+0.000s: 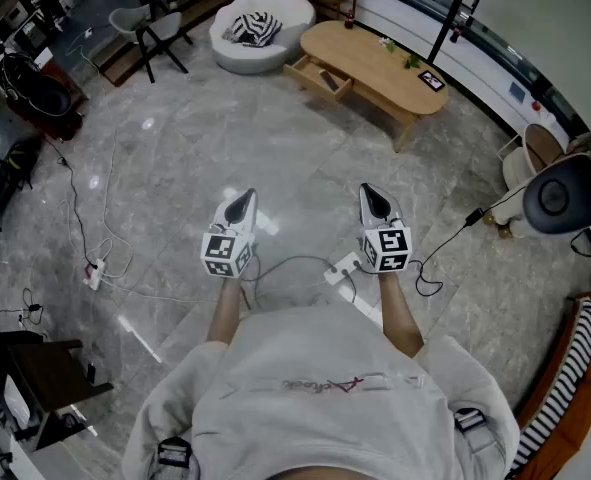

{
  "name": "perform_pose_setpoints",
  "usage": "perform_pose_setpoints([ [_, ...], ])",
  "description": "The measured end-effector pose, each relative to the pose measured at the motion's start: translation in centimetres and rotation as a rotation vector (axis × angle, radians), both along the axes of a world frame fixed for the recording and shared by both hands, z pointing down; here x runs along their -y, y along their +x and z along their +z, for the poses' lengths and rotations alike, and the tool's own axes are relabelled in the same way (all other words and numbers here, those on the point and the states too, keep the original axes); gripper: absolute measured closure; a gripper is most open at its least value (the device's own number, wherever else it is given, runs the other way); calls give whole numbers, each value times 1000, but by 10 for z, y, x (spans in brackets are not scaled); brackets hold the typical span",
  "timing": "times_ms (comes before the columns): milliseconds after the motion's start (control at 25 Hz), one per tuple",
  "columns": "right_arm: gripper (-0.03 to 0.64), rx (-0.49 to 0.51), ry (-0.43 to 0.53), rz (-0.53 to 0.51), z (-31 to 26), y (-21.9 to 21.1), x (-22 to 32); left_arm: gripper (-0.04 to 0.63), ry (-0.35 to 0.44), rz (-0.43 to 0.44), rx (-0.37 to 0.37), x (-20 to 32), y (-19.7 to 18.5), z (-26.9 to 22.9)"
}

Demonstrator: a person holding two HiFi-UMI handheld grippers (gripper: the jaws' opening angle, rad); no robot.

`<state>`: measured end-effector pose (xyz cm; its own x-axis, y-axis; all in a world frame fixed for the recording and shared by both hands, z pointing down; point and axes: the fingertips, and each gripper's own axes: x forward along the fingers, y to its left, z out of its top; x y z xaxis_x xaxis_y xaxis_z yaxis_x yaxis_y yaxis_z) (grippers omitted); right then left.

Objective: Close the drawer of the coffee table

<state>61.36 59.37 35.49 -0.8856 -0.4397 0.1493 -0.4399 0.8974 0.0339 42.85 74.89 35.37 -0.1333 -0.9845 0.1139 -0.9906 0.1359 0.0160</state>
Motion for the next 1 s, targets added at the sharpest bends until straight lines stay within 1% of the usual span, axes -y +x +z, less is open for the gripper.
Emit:
perform_pose_setpoints([
  [400, 612, 0, -9, -5, 5, 21, 8, 595, -13, -9, -3, 5, 24, 6],
  [640, 612, 24, -34, -32, 8, 37, 13, 595, -8, -28, -4, 11, 38, 4],
  [1000, 612, 0, -37, -61, 24, 57, 28, 595, -18, -51, -16, 22, 65, 20],
])
